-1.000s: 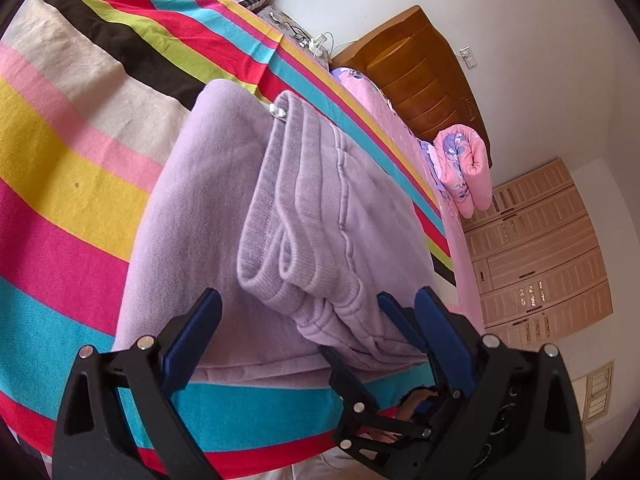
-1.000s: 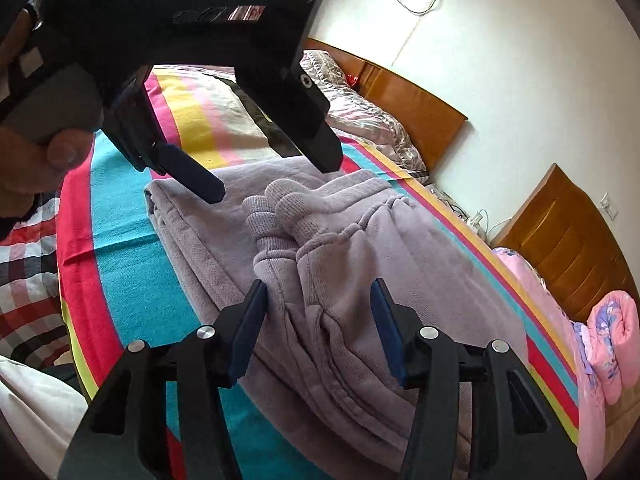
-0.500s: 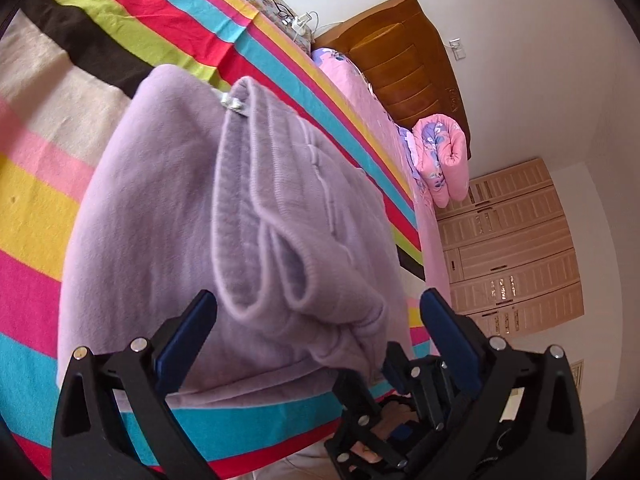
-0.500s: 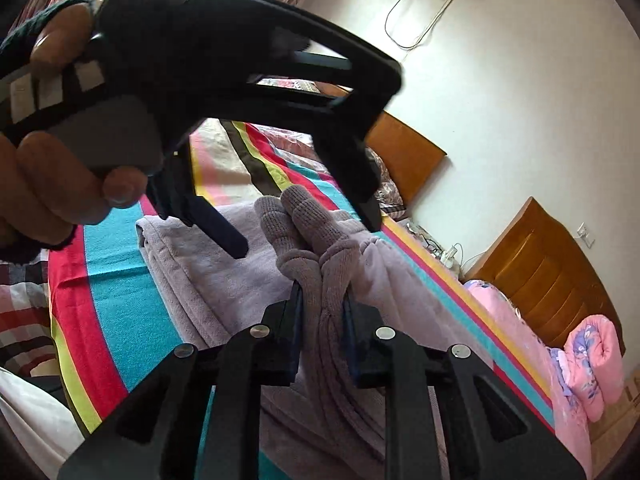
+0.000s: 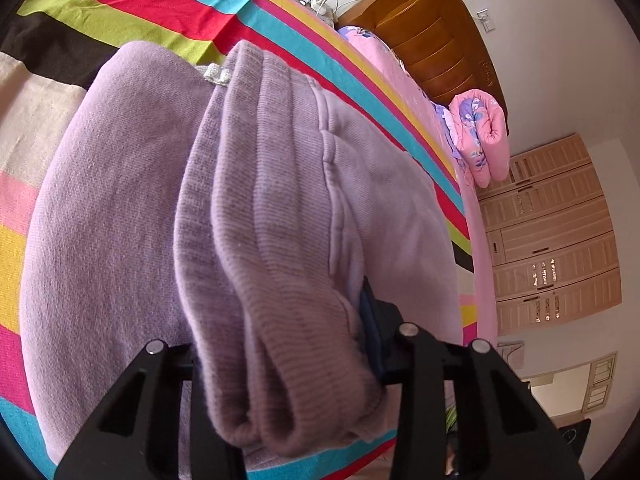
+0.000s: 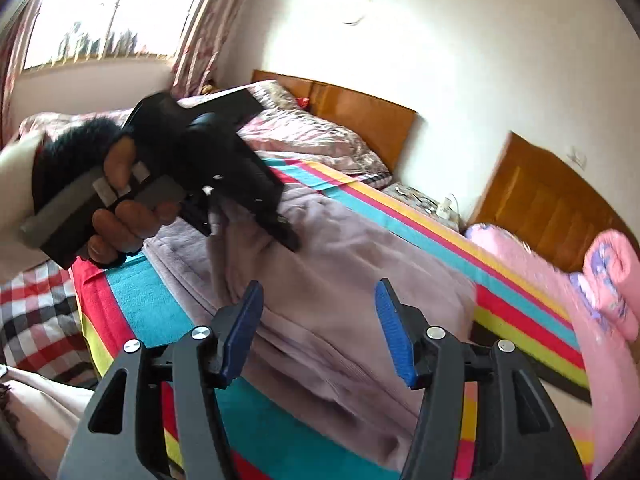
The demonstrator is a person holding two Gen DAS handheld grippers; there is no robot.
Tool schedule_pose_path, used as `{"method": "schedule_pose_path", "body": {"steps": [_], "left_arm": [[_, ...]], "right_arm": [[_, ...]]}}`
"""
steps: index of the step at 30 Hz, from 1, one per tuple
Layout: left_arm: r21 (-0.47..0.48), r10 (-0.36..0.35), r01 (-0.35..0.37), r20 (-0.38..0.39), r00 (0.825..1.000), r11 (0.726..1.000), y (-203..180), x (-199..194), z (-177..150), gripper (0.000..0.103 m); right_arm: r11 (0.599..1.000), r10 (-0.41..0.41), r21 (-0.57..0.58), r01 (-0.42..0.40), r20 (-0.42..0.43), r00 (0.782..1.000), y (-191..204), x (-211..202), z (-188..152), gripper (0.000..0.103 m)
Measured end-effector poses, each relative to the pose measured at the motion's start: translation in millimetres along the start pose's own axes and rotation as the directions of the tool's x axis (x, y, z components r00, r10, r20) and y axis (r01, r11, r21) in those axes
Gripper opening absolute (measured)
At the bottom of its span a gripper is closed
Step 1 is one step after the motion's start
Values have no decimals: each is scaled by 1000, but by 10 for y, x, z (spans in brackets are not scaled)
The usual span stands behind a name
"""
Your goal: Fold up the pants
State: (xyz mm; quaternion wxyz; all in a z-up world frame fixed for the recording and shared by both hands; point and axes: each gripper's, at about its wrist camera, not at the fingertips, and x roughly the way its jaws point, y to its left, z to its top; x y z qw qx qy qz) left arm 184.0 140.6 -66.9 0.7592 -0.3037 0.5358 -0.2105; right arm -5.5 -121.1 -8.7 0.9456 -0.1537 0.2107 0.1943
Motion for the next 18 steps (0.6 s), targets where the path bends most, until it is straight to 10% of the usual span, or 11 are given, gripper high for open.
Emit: {"method": "schedule_pose_path", "body": {"steps": [8, 18], "left_arm": [[0, 20, -20, 18, 1000, 1000, -47, 35, 1, 38], [131, 42, -61, 145, 989, 990, -633, -257, -47, 24]], "right_arm": [[961, -89, 245, 128, -165, 982, -543, 12, -627, 60], [964, -152, 178, 196, -234, 960, -425, 475, -728, 64]]}}
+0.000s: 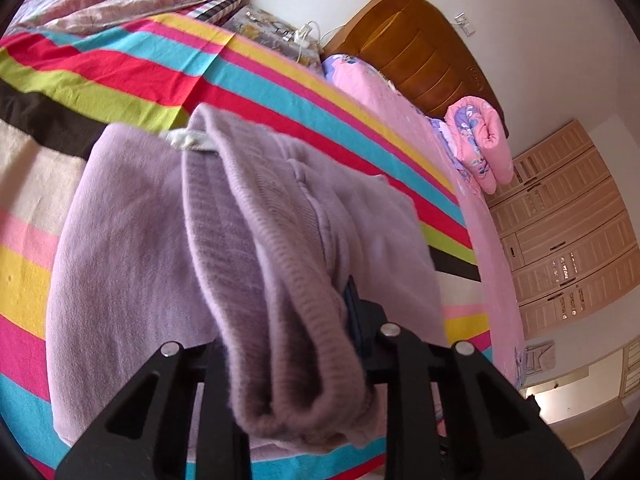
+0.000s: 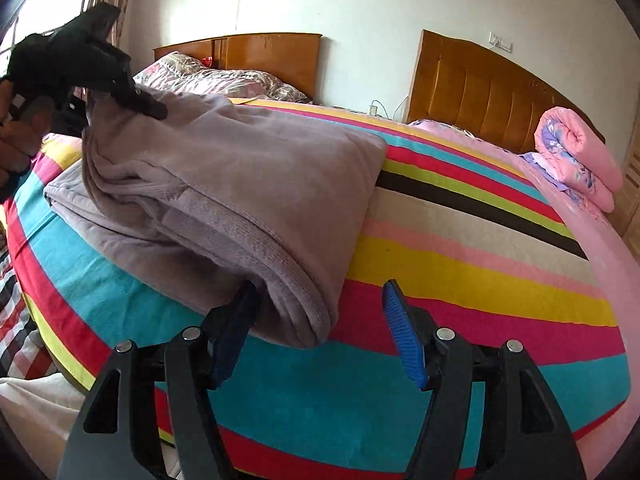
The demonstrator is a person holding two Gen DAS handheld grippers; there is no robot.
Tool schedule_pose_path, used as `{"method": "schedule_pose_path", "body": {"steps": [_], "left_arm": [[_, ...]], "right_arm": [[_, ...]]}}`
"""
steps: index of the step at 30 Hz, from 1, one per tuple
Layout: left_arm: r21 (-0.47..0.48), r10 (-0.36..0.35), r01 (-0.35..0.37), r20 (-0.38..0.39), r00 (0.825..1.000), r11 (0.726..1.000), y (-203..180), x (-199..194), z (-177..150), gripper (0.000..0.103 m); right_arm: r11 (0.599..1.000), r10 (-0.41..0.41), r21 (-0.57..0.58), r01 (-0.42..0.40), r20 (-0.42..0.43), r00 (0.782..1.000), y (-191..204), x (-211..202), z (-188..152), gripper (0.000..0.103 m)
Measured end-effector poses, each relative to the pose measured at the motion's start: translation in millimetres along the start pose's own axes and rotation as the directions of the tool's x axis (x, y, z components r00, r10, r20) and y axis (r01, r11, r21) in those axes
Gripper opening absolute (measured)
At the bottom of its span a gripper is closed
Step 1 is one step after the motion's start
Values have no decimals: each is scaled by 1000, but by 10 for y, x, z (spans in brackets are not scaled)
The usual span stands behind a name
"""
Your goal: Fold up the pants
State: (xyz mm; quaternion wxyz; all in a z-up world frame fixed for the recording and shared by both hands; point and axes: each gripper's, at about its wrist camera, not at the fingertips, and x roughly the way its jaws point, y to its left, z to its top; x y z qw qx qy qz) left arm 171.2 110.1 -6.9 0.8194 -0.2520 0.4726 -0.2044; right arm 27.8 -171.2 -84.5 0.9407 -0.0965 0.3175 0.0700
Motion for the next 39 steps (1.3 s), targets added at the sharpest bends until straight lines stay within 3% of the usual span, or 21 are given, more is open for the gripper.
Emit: {"method": "schedule_pose_path", "body": {"steps": [4, 6, 9, 11, 14, 15, 16, 20, 25, 30, 34, 36, 38, 39], "left_arm": [[116, -119, 107, 103, 988, 987, -574, -575, 152, 23], [176, -127, 99, 151, 980, 979, -702, -890, 154, 23], [153, -40, 13, 170, 985, 988, -327, -1021, 42, 23], [34, 28, -32, 117, 993, 999, 273, -810, -74, 23], [-111, 15, -12, 31, 999, 994, 1048, -354, -300, 26], [-116, -48, 57, 73, 996, 992, 1148, -357, -355, 26], [-101, -69, 78, 93, 993, 992, 1163, -372, -364, 26], [-75, -34, 40, 84, 996, 996, 1094, -387, -343, 27], [-104, -63, 72, 85, 994, 992, 1158, -365, -337, 30], [-119, -79, 89, 91, 993, 989, 1232, -376, -373, 32], [-109, -46, 56, 97, 994, 992, 1176, -381, -387, 33], [-111, -10, 21, 99, 995, 994, 1102, -426, -391, 38], [-105, 95, -80, 145, 985, 991, 963, -569, -409, 48], [-98, 190, -173, 205, 960, 980, 855, -705, -435, 53]], "right_arm": [[999, -36, -20, 36, -4, 999, 28, 16, 80, 64], [999, -40, -23, 40, 5, 999, 39, -7, 88, 68], [997, -60, -46, 60, 15, 998, 76, -24, 83, 73], [998, -54, -39, 53, -9, 999, 81, 37, 46, 73], [999, -43, -23, 42, -8, 999, 45, 54, 30, 75], [998, -47, -31, 46, -11, 999, 40, 55, 36, 76], [998, -50, -38, 50, -14, 999, 38, 57, 45, 76], [998, -53, -30, 52, -26, 998, 7, 71, 60, 79], [994, -82, -79, 78, -52, 995, 52, 41, 78, 79], [992, -41, -126, 30, -92, 995, 14, -65, 101, 80], [989, -16, -145, -3, -124, 992, -42, -193, 105, 85], [989, 53, -134, -65, -92, 994, -73, -412, 167, 85], [985, 139, -101, -140, -16, 990, -119, -662, 286, 85], [982, 170, -86, -167, 26, 985, -130, -760, 348, 86]]}}
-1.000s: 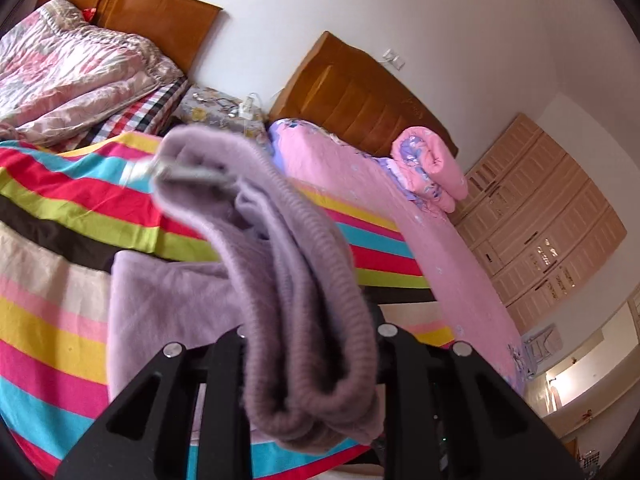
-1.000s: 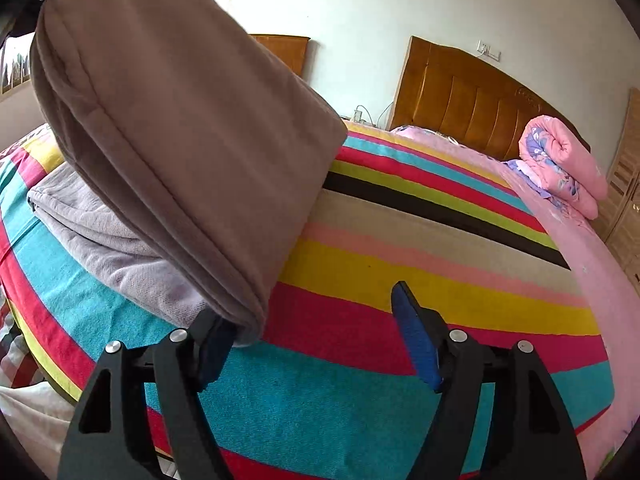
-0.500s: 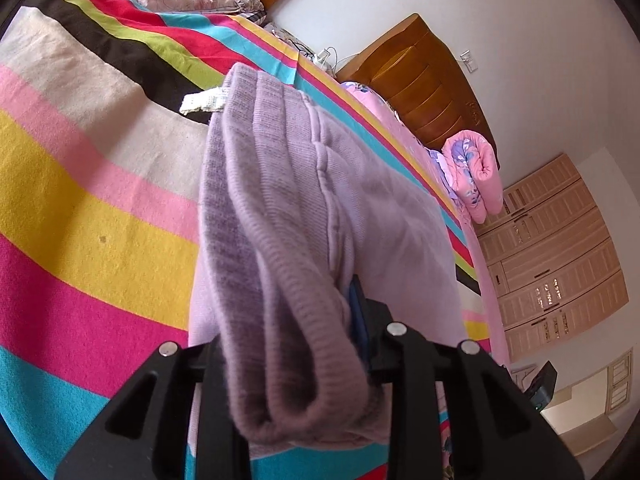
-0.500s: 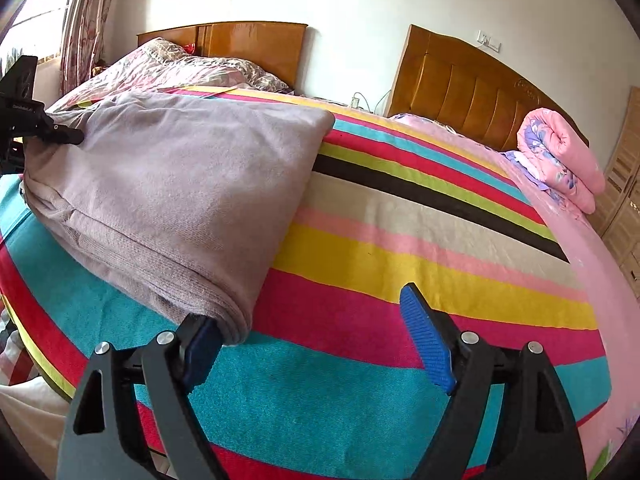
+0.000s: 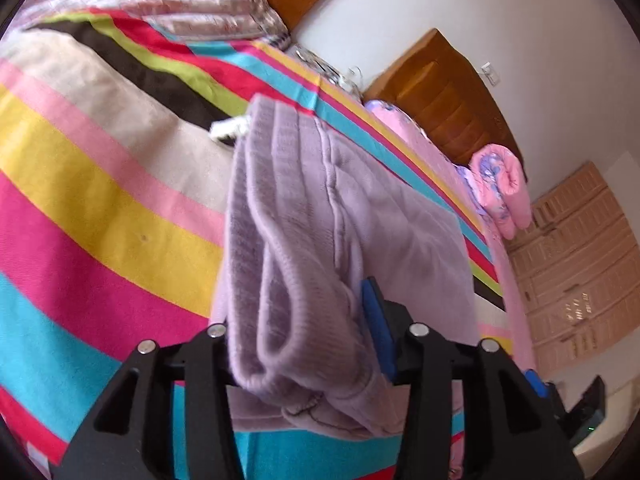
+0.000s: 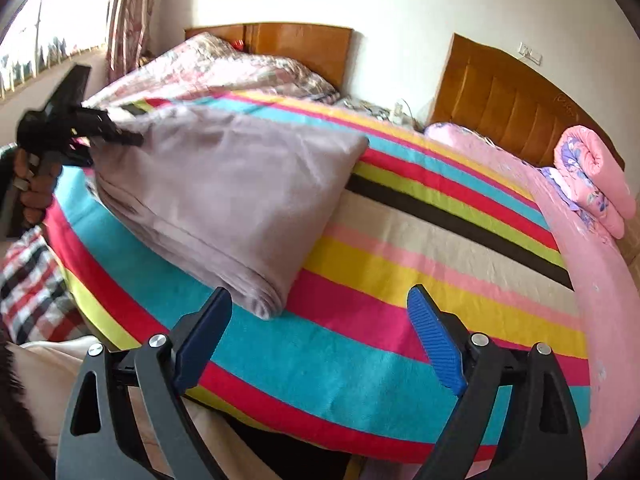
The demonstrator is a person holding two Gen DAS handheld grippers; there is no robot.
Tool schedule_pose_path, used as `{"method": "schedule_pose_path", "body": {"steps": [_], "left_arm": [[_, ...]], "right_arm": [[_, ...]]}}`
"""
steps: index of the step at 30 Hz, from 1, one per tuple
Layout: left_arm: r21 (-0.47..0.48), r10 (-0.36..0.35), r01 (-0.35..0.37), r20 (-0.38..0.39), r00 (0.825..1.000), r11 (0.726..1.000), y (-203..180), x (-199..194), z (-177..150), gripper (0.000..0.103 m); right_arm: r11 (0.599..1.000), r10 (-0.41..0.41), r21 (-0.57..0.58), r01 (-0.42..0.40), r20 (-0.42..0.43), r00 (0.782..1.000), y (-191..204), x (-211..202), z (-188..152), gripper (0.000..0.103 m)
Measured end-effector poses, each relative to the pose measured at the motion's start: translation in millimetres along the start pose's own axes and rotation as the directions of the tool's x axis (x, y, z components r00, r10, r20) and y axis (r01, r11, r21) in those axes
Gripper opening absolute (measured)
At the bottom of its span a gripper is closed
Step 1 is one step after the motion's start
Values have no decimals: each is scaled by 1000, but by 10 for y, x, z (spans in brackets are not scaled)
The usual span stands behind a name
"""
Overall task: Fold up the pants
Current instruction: 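Open the left tool and withdraw both tools from the folded stack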
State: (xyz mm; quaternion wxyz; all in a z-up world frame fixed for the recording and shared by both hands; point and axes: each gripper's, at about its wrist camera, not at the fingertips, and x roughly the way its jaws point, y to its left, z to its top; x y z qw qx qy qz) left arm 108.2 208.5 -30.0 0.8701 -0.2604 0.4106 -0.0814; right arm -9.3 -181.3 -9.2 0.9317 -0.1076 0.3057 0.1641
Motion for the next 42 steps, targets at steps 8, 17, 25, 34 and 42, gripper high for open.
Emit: {"method": "schedule_pose_path", "body": {"steps": [8, 17, 25, 34, 42], "left_arm": [[340, 94, -189, 277, 956, 921, -1089, -613, -107, 78], [437, 214, -245, 121, 969, 866, -668, 174, -580, 76], [473, 204, -251, 150, 967, 844, -580, 219, -700, 76], [487, 203, -257, 161, 966, 835, -579, 208, -694, 76], [501, 204, -258, 160, 966, 826, -575, 219, -686, 76]], "right_arm": [[992, 99, 68, -105, 88, 991, 244, 328, 308, 86], [995, 96, 15, -95, -52, 994, 550, 881, 61, 86], [988, 145, -28, -150, -118, 982, 502, 823, 94, 89], [955, 294, 56, -291, -41, 955, -2, 1223, 942, 89], [967, 241, 125, -222, -163, 957, -395, 2153, 1251, 89]]}}
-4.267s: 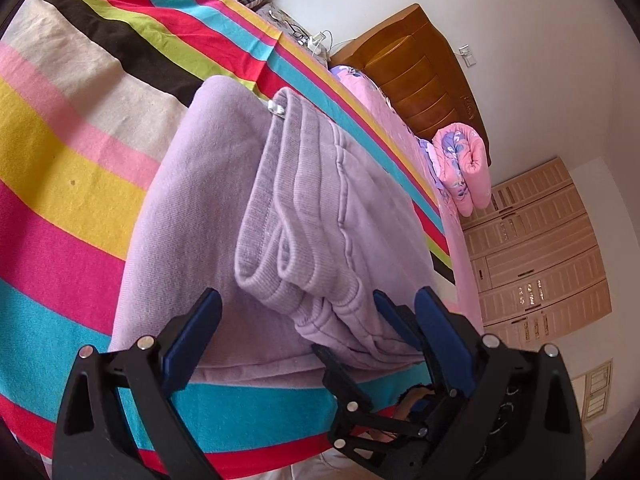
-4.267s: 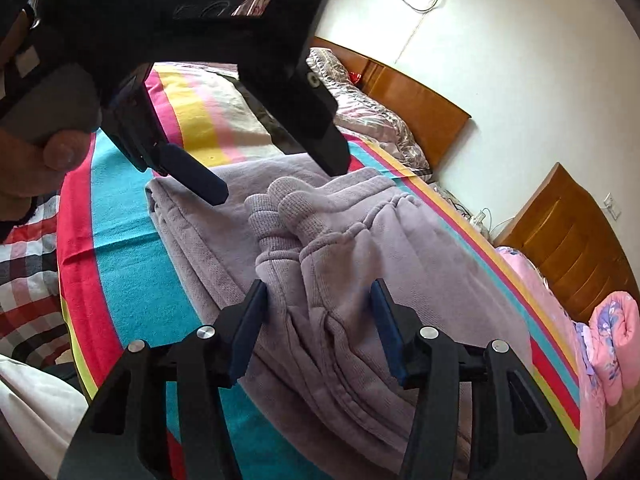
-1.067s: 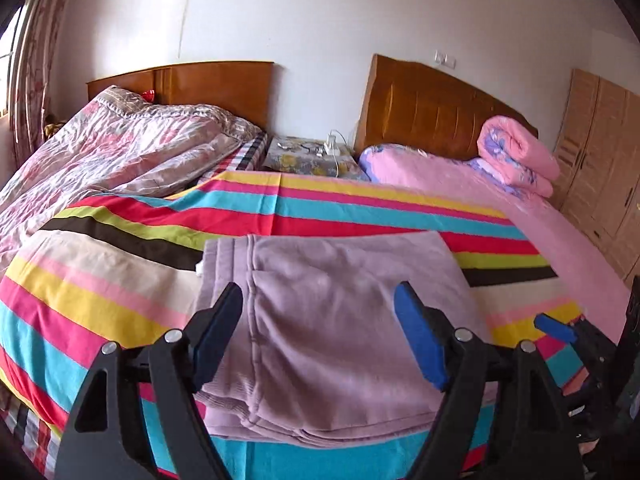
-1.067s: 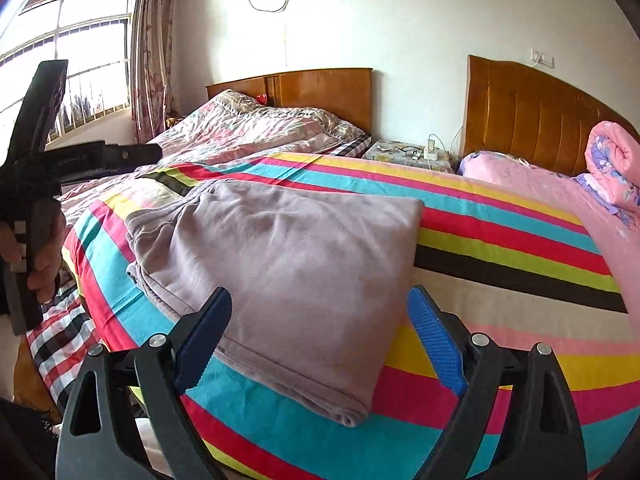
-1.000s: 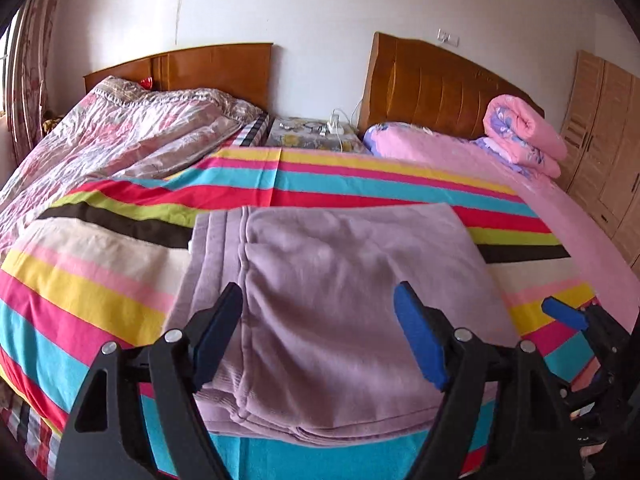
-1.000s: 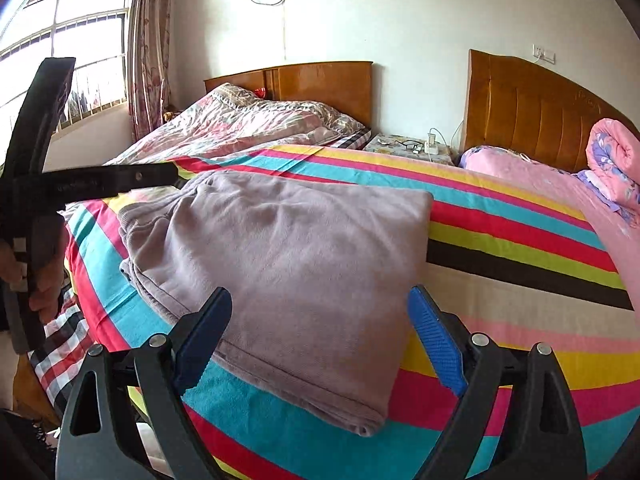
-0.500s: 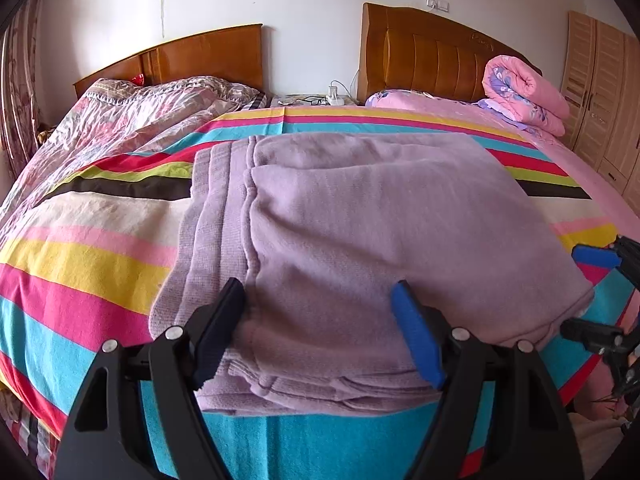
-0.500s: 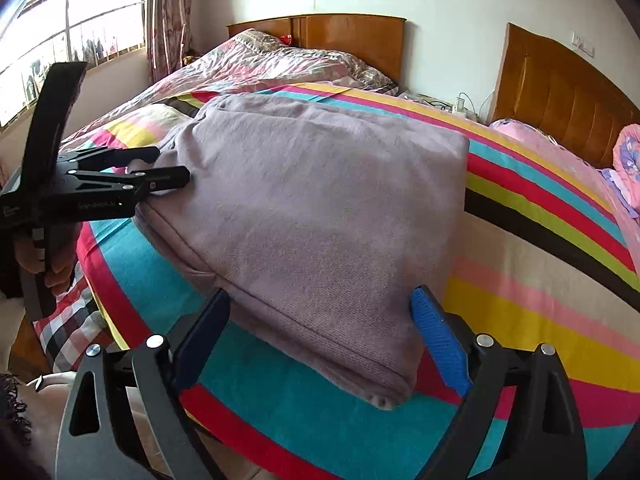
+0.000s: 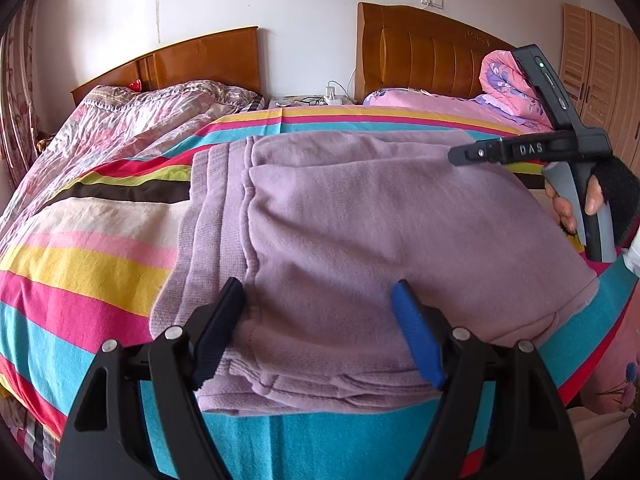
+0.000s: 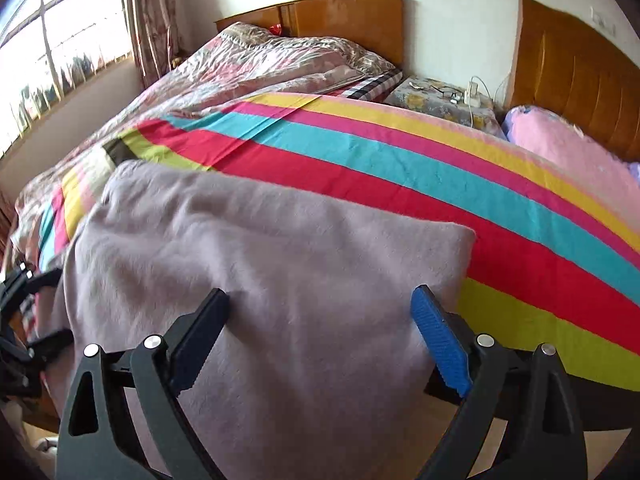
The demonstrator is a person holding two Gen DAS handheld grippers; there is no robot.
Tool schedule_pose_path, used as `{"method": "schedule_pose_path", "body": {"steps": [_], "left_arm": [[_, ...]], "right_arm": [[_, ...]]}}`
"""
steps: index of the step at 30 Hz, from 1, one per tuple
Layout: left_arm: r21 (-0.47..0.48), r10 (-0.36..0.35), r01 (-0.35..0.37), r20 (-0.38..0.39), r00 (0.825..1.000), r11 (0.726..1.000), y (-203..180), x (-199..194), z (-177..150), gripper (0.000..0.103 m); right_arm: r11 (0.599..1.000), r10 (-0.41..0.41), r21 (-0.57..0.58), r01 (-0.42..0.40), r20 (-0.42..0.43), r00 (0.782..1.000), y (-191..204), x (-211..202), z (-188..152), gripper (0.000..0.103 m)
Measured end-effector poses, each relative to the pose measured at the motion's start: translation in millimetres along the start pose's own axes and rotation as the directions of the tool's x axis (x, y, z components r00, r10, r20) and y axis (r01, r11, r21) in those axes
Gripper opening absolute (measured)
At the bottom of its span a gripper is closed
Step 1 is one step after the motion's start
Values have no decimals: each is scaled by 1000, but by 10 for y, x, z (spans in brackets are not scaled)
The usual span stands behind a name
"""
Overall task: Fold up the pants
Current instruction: 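Open the left tool and withdraw both tools from the folded stack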
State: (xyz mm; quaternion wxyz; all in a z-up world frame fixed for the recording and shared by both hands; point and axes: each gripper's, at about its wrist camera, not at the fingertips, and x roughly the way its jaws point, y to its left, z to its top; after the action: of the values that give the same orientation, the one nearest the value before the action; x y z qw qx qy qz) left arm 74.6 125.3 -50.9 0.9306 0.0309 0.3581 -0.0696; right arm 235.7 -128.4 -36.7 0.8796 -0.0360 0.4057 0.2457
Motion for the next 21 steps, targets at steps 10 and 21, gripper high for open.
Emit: {"method": "schedule_pose_path", "body": {"steps": [10, 21], "left_arm": [[4, 4, -4, 1, 1000, 1000, -9, 2, -8, 77], [14, -11, 11, -2, 1000, 1000, -26, 16, 8, 83]], "right_arm": [[986, -54, -159, 42, -72, 996, 247, 409, 375, 92], [913, 100, -374, -160, -176, 979, 1457, 849, 680, 97]]}}
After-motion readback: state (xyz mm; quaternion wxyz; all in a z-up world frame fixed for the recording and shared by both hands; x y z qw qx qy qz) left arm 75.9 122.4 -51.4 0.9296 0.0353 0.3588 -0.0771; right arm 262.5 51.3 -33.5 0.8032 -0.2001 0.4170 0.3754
